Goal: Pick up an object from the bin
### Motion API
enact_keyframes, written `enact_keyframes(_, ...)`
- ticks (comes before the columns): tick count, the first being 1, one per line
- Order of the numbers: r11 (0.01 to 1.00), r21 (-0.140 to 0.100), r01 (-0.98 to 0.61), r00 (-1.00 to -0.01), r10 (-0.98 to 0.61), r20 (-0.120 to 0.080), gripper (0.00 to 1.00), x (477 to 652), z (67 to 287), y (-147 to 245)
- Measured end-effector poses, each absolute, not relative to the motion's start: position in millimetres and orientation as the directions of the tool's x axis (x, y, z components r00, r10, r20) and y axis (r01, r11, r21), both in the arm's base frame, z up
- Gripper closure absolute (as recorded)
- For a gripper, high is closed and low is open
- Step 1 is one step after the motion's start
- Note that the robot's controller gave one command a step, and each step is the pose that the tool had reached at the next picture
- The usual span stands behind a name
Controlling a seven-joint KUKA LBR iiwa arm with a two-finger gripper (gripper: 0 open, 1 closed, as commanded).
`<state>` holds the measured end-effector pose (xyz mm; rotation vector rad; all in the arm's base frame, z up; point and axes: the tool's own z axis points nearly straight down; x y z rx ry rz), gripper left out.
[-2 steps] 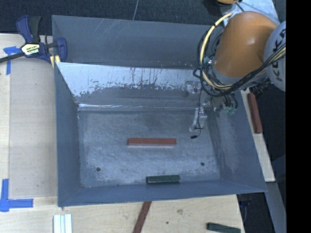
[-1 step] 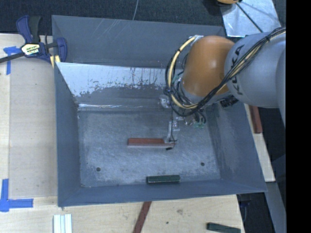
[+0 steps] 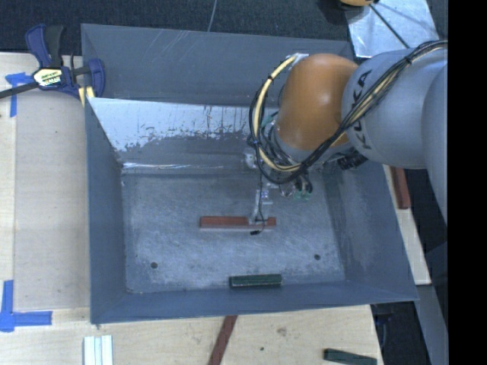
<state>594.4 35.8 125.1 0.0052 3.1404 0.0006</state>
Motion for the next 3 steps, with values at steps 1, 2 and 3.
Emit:
enact_keyframes(1, 1.0, 0.001, 0.03, -1.0, 0.03, -0.006, 0.0, 594.0, 132, 41)
enact_keyframes(2, 0.995, 0.001, 0.102, -0.995, 0.102, -0.003, 0.0, 584.3, 73, 61)
enact_keyframes(3, 0.995, 0.006, 0.103, -0.994, 0.103, -0.026, 1.0, 587.6, 64, 66)
